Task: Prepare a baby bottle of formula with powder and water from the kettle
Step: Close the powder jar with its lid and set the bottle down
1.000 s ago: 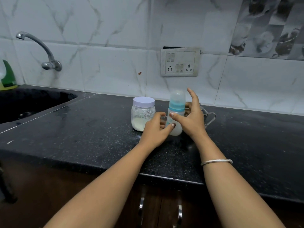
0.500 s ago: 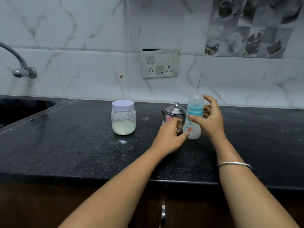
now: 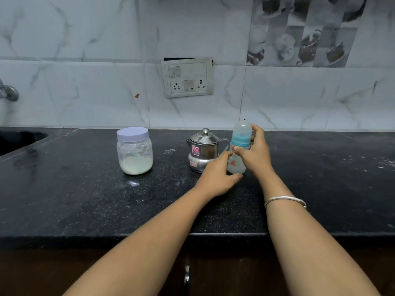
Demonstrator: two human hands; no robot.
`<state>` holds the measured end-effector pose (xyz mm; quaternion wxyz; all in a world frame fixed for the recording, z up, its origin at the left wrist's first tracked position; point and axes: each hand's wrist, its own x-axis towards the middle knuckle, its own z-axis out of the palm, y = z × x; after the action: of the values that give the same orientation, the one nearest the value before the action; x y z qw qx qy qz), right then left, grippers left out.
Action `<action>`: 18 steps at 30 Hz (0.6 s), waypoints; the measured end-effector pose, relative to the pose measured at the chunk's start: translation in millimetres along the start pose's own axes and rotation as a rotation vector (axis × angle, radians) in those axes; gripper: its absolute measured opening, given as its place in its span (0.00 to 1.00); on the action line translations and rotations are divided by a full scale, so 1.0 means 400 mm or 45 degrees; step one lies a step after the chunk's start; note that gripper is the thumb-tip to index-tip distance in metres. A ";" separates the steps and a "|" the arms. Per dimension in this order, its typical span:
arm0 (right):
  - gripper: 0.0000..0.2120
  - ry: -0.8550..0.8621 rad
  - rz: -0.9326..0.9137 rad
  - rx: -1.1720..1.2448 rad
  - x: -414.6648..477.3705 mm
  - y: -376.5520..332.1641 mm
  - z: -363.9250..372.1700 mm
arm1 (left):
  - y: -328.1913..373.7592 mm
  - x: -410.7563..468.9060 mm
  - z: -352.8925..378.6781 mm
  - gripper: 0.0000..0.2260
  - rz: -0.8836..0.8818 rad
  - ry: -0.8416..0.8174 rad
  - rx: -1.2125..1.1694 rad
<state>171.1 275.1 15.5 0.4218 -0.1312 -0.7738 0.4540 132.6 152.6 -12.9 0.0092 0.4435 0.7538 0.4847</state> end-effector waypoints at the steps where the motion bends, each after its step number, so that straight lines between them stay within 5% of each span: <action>1: 0.31 -0.008 0.014 0.003 0.002 0.003 0.002 | -0.001 0.000 -0.004 0.27 -0.001 0.004 -0.012; 7: 0.34 -0.039 0.073 -0.129 -0.006 -0.001 0.003 | -0.004 -0.005 -0.033 0.23 0.008 0.174 -0.012; 10: 0.37 0.155 -0.119 -0.442 -0.022 -0.027 0.007 | -0.008 -0.006 -0.062 0.18 0.030 0.341 0.009; 13: 0.27 0.252 -0.423 -0.643 -0.042 -0.060 0.032 | -0.021 -0.006 -0.090 0.17 0.011 0.510 0.052; 15: 0.25 0.189 -0.530 -0.763 -0.048 -0.077 0.059 | -0.032 -0.005 -0.099 0.20 -0.023 0.588 0.098; 18: 0.31 -0.054 -0.377 -0.841 -0.044 -0.090 0.099 | -0.047 0.002 -0.099 0.24 -0.054 0.646 0.158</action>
<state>157.6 221.5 26.0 0.4016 -0.1373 -0.8980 0.1163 102.0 122.1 -5.6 -0.1970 0.2917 0.7694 0.5330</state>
